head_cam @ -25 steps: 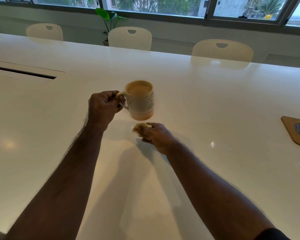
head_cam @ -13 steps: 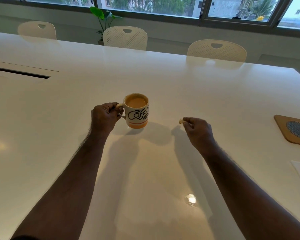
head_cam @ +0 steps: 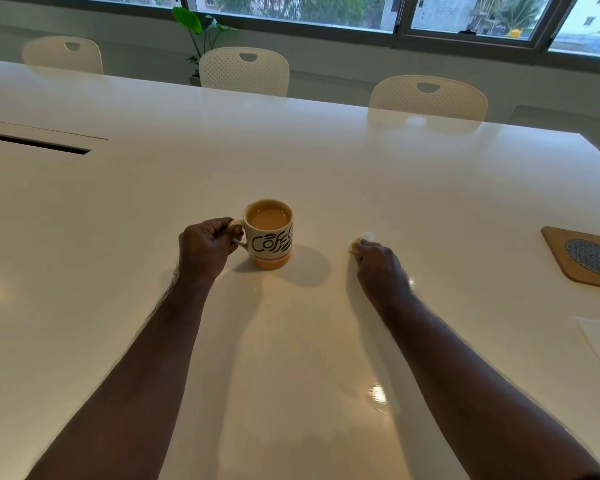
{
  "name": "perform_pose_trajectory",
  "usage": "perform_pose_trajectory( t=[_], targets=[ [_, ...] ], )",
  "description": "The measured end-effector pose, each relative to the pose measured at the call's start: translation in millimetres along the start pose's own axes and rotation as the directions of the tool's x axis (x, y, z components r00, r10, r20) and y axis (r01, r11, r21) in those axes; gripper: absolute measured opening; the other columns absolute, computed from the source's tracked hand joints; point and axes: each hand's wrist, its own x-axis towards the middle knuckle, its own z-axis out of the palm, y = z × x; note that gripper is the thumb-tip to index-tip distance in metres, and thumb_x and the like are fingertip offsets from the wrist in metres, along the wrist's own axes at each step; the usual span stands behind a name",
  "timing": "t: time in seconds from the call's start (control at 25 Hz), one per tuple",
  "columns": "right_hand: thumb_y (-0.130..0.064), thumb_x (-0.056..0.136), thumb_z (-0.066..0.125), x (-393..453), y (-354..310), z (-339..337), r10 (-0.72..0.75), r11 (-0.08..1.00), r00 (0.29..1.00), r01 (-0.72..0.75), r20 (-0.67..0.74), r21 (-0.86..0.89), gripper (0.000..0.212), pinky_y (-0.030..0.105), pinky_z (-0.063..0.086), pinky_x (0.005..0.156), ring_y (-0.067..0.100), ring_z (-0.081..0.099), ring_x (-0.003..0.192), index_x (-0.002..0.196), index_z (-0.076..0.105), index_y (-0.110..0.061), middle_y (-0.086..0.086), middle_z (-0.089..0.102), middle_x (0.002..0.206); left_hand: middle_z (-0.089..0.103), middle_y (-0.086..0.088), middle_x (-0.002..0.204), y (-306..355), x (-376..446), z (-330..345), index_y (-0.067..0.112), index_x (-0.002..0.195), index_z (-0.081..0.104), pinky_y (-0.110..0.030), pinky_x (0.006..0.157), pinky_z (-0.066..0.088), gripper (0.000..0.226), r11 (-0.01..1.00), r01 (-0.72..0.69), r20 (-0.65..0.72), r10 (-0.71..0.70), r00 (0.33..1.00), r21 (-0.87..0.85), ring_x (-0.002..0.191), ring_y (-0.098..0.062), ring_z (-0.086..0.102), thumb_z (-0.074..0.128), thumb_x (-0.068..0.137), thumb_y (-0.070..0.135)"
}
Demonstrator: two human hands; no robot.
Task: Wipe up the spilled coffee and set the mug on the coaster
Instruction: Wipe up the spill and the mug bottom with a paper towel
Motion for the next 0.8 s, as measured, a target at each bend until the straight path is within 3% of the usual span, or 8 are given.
perform_pose_trajectory(
  t=[0.08,0.2,0.28,0.4,0.48,0.64,0.8],
  targets=[
    [-0.007,0.097,0.045,-2.6,-14.9,0.8,-0.060,0.998,0.997,0.061,0.043,-0.035,0.028,0.032,0.057,0.073,0.024,0.069,0.094,0.108,0.069,-0.016,0.005,0.071,0.108,0.074,-0.010,0.084,-0.9,-1.8,1.1,0.006,0.104,0.073,-0.045,0.076,0.060,0.018,1.000,0.001,0.001,-0.001,1.000,-0.005,0.081,-0.026,0.072,0.069,0.088,0.012],
    [-0.010,0.096,0.047,-15.7,-42.3,9.5,-0.153,0.988,0.978,0.149,0.141,0.038,0.029,0.038,0.055,0.086,0.024,0.065,0.104,0.115,0.068,-0.016,0.005,0.068,0.117,0.074,-0.008,0.085,-1.5,-1.4,1.0,0.005,0.106,0.072,-0.045,0.076,0.060,0.019,1.000,0.002,0.001,-0.002,1.000,-0.002,0.082,-0.026,0.073,0.068,0.088,0.012],
    [-0.014,0.096,0.045,-29.1,-61.1,20.7,-0.127,0.990,0.966,0.107,0.224,0.096,0.030,0.040,0.054,0.085,0.027,0.064,0.105,0.117,0.066,-0.018,0.006,0.066,0.118,0.074,-0.009,0.087,-2.5,-0.9,0.0,0.004,0.108,0.071,-0.046,0.076,0.060,0.021,1.000,0.011,0.002,-0.011,1.000,0.000,0.084,-0.026,0.073,0.068,0.088,0.011],
    [-0.030,0.100,0.039,-47.2,-84.2,35.4,-0.101,0.983,0.948,0.048,0.301,0.179,0.031,0.031,0.054,0.084,0.020,0.065,0.102,0.118,0.063,-0.024,0.000,0.066,0.118,0.074,-0.012,0.090,-3.5,-1.6,-0.6,0.005,0.109,0.071,-0.048,0.078,0.060,0.022,1.000,0.022,0.004,-0.022,1.000,-0.011,0.087,-0.026,0.073,0.068,0.088,0.011],
    [-0.030,0.101,0.039,-61.6,-97.4,39.6,-0.186,0.974,0.931,0.132,0.315,0.183,0.033,0.033,0.055,0.090,0.016,0.064,0.109,0.124,0.061,-0.025,-0.002,0.064,0.125,0.074,-0.012,0.092,-3.6,-2.0,-1.7,0.007,0.110,0.070,-0.048,0.078,0.059,0.023,1.000,0.019,0.006,-0.019,1.000,-0.003,0.088,-0.026,0.073,0.069,0.088,0.013],
    [-0.014,0.098,0.050,-86.9,-110.1,36.5,-0.415,0.909,0.844,0.396,0.339,0.129,0.040,0.041,0.050,0.101,0.017,0.052,0.130,0.137,0.052,-0.020,-0.003,0.048,0.147,0.075,-0.006,0.090,-4.0,-3.3,-4.4,0.019,0.107,0.071,-0.049,0.076,0.060,0.020,1.000,-0.024,0.020,0.024,1.000,0.013,0.085,-0.021,0.073,0.070,0.087,0.021],
    [-0.011,0.097,0.052,-102.2,-87.3,16.3,-0.491,0.870,0.806,0.472,0.330,0.142,0.043,0.037,0.042,0.107,0.014,0.045,0.136,0.139,0.051,-0.021,-0.004,0.043,0.151,0.075,-0.002,0.087,-1.5,-6.1,-5.1,0.034,0.103,0.071,-0.048,0.076,0.060,0.017,0.998,-0.059,0.012,0.058,0.998,0.036,0.082,-0.020,0.073,0.071,0.086,0.030]
  ],
)
